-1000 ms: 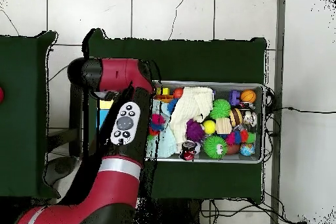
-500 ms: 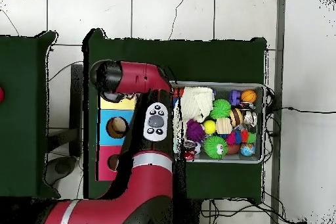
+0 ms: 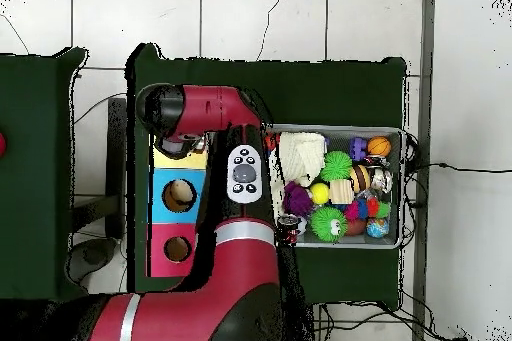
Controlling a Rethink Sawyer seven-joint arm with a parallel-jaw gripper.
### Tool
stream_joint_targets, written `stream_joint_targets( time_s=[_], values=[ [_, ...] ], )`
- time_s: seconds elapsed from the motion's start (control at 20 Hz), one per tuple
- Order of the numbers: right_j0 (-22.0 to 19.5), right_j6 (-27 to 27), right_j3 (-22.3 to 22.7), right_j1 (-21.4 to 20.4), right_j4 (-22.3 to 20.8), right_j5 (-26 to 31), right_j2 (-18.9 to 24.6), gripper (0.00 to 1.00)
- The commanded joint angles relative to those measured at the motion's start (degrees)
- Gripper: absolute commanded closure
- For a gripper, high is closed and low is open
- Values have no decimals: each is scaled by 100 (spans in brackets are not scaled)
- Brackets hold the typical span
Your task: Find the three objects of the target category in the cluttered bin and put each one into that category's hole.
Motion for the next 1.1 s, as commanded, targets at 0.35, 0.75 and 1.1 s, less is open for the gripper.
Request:
stream_joint_targets(
  time_s=[0.35, 0.75, 1.1],
  values=[
    [-334, -3174, -414, 797, -2718, 4145, -509, 100],
    [-65, -2566, -442, 714, -2935, 3392, -941, 100],
    [-6, -2083, -241, 626, -2729, 2484, -909, 100]
  ],
)
